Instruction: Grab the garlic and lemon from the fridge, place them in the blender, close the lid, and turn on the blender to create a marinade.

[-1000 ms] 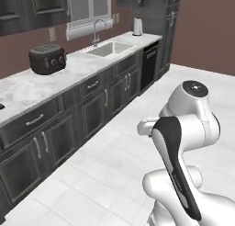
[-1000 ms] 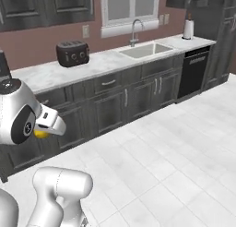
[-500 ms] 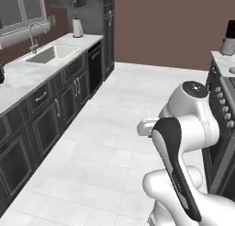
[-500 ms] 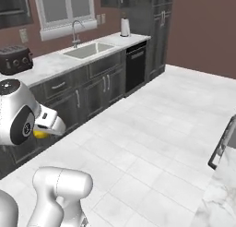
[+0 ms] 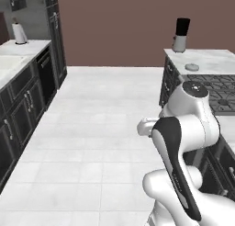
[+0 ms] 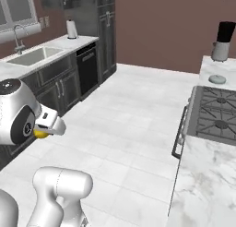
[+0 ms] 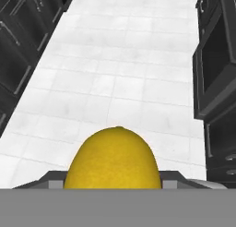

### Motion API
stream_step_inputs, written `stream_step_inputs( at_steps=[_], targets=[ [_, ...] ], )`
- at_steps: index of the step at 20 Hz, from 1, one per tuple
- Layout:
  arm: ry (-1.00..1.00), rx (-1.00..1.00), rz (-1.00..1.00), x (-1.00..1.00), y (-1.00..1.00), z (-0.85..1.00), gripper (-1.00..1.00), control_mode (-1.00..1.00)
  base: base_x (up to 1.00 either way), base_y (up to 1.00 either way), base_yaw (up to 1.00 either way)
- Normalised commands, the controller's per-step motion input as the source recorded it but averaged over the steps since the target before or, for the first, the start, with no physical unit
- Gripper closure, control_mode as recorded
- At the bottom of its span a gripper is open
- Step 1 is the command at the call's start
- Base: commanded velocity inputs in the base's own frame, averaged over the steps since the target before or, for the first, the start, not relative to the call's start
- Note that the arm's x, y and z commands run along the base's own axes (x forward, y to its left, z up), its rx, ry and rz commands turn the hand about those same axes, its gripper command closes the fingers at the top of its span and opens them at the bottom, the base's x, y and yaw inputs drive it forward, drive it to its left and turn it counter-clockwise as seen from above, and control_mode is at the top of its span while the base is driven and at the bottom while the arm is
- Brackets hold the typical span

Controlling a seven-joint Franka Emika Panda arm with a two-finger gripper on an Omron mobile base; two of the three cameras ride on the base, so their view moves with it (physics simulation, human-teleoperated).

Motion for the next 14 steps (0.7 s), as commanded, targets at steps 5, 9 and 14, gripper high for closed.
stream_step_inputs(
  at_steps=[5, 9, 14],
  targets=[
    [0.0, 0.0, 0.0, 0.0, 0.0, 0.0, 1.0, 1.0, 0.55, 0.05, -0.38],
    [0.0, 0.0, 0.0, 0.0, 0.0, 0.0, 1.0, 1.0, 0.91, 0.46, -0.41],
    [0.0, 0.0, 0.0, 0.0, 0.0, 0.0, 1.0, 1.0, 1.0, 0.65, -0.42]
  ],
)
